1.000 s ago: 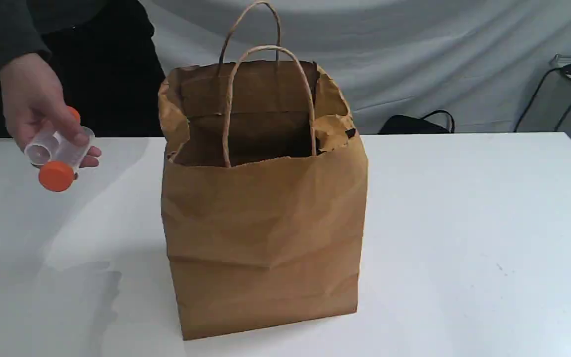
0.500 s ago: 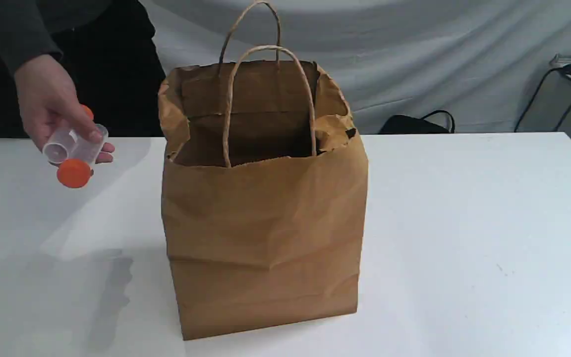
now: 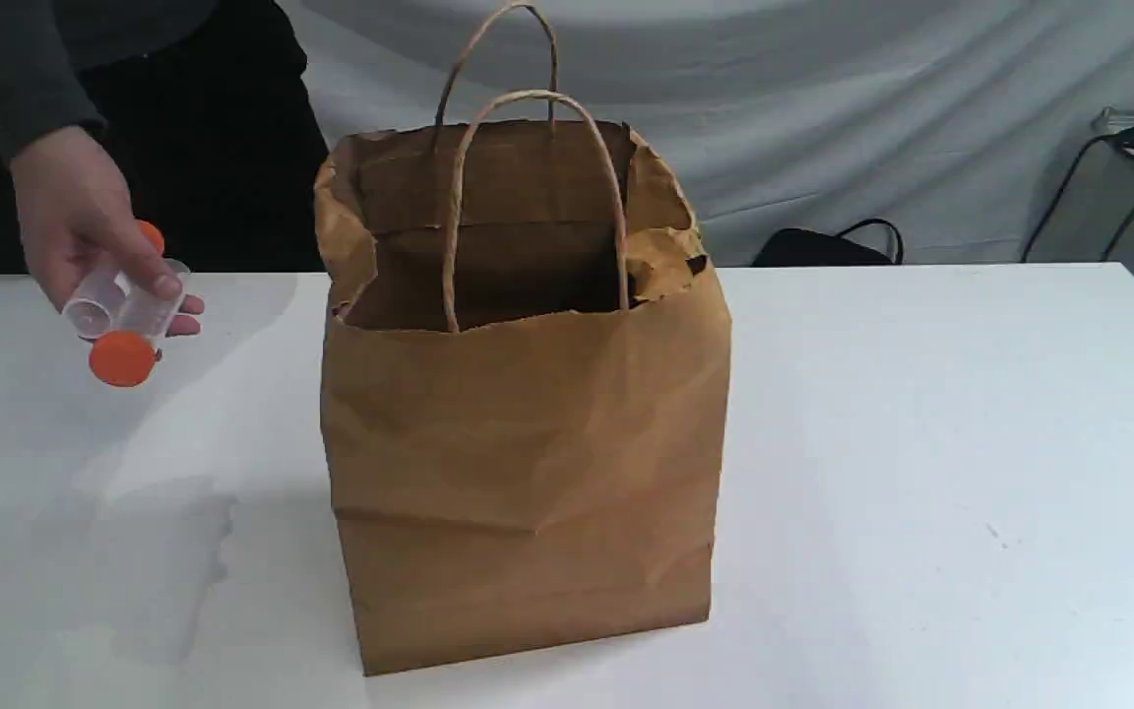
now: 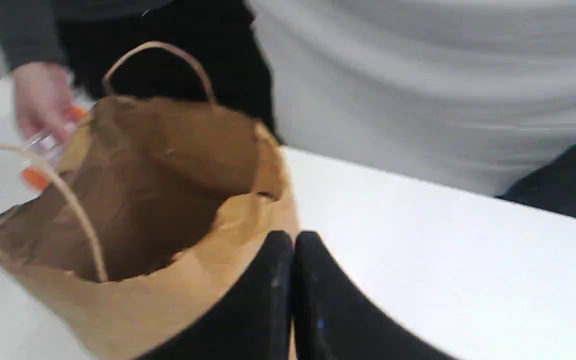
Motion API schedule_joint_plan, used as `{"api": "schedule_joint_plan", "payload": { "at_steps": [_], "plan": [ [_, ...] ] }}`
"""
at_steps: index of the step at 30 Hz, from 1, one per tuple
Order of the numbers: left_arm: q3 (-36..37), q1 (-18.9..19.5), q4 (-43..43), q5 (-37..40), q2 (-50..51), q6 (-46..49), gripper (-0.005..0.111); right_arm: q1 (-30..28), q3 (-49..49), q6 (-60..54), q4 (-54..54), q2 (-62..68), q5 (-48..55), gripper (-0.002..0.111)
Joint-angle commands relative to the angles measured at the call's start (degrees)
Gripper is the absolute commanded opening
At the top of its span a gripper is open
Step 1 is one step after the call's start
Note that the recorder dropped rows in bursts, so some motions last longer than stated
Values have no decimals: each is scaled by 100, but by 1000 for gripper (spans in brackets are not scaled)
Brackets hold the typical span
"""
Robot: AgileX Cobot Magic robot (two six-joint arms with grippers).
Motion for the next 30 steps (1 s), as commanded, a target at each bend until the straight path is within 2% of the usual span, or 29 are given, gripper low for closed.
{"api": "schedule_joint_plan", "payload": {
  "at_steps": [1,3,5,10,12,21,30],
  "plan": [
    [25,15,12,-49,-24,-57,0,-31,-721,-824,725,864,1174,0],
    [25,15,12,-49,-24,-57,0,-31,-984,-1102,1020,1280,1654,3],
    [25,15,12,-49,-24,-57,0,-31,-1192,-1216,1200,1680,2059,12],
    [25,15,12,-49,-24,-57,0,362,-1319,-1468,1159,2357,2329,49],
    [25,15,12,-49,-24,-57,0,597,-1319,-1813,1159,2555,2329,57],
    [25,15,12,-49,-24,-57,0,1495,-1319,-2239,970,3038,1552,58],
    [25,15,12,-49,-24,-57,0,1707,-1319,-2242,1185,3220,717,53]
  ]
}}
